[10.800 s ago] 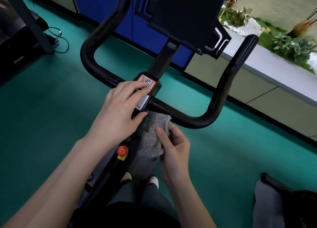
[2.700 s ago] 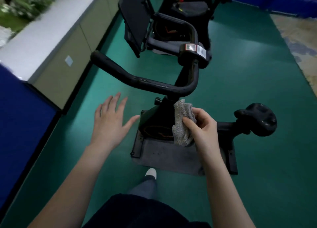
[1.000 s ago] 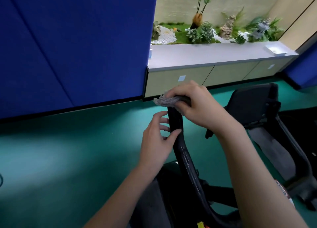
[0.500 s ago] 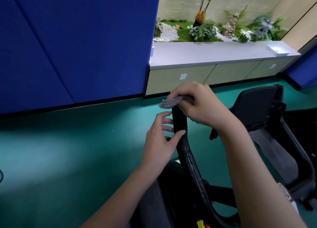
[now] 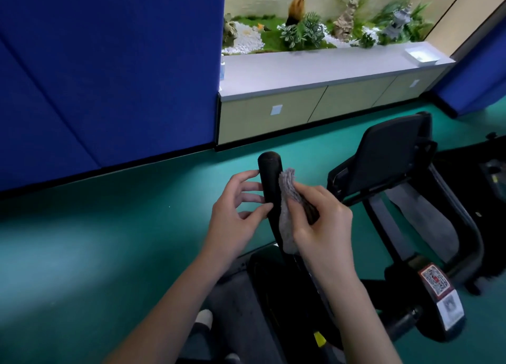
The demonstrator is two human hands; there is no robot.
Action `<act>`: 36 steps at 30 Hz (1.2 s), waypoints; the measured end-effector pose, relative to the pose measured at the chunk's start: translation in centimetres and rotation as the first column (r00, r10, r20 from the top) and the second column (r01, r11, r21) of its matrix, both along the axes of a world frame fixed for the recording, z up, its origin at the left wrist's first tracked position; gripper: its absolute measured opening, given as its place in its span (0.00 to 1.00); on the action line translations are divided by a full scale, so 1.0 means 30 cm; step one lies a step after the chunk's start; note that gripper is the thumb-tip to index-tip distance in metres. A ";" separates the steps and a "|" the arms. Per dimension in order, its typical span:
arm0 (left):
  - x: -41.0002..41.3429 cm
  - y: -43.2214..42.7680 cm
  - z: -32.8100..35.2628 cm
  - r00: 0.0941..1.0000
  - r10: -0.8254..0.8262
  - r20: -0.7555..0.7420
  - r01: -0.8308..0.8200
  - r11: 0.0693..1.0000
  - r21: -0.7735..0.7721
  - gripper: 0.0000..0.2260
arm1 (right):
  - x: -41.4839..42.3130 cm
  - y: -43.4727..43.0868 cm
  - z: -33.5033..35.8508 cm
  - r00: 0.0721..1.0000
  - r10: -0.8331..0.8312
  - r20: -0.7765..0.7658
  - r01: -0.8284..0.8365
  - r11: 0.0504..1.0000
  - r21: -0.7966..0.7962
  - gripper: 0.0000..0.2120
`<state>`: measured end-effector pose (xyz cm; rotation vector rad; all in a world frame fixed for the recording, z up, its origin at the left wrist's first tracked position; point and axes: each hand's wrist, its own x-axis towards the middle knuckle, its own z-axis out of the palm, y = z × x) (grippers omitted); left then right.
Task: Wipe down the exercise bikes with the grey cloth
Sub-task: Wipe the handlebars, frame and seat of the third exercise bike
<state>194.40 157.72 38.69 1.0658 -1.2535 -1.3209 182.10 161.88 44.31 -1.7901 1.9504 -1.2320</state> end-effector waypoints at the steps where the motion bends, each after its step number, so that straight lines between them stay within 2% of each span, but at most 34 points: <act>1: 0.000 -0.001 0.000 1.000 0.001 -0.007 -0.001 1.000 -0.001 0.23 | -0.007 0.007 0.003 1.000 -0.014 0.002 0.014 1.000 0.022 0.10; 5: 0.001 -0.006 0.001 0.999 -0.008 -0.034 0.008 1.000 0.016 0.21 | 0.017 -0.024 0.052 0.995 -0.087 0.052 0.089 0.995 -0.038 0.11; 8: 0.004 -0.005 0.004 0.998 -0.016 -0.065 0.017 0.999 0.028 0.21 | 0.054 -0.095 0.095 0.996 -0.083 0.026 0.085 0.990 -0.112 0.12; 11: 0.007 -0.001 0.006 0.998 -0.028 -0.064 0.030 0.999 0.034 0.21 | 0.056 -0.175 0.100 0.998 -0.056 -0.031 0.057 0.997 0.047 0.13; 13: 0.012 0.000 0.007 0.998 -0.032 -0.053 0.034 0.998 0.045 0.21 | 0.043 -0.195 0.088 0.999 -0.051 -0.001 0.051 0.988 0.144 0.13; 20: 0.020 -0.002 0.011 0.999 -0.029 -0.025 0.030 0.998 0.048 0.21 | 0.025 -0.135 0.022 0.994 -0.092 0.055 0.071 0.950 0.304 0.13; 25: 0.013 -0.008 0.010 0.999 -0.024 -0.022 0.025 0.999 0.026 0.19 | 0.010 -0.094 -0.006 0.989 -0.084 0.121 0.035 0.931 0.363 0.12; 29: 0.017 -0.020 0.008 1.000 -0.013 -0.018 0.014 1.000 0.017 0.18 | 0.011 -0.059 -0.021 0.986 -0.088 0.141 0.037 0.943 0.330 0.11; 36: 0.020 -0.028 -0.011 0.999 -0.039 -0.034 0.040 0.999 0.031 0.18 | 0.034 -0.013 -0.028 0.971 -0.170 0.166 0.149 0.980 0.131 0.10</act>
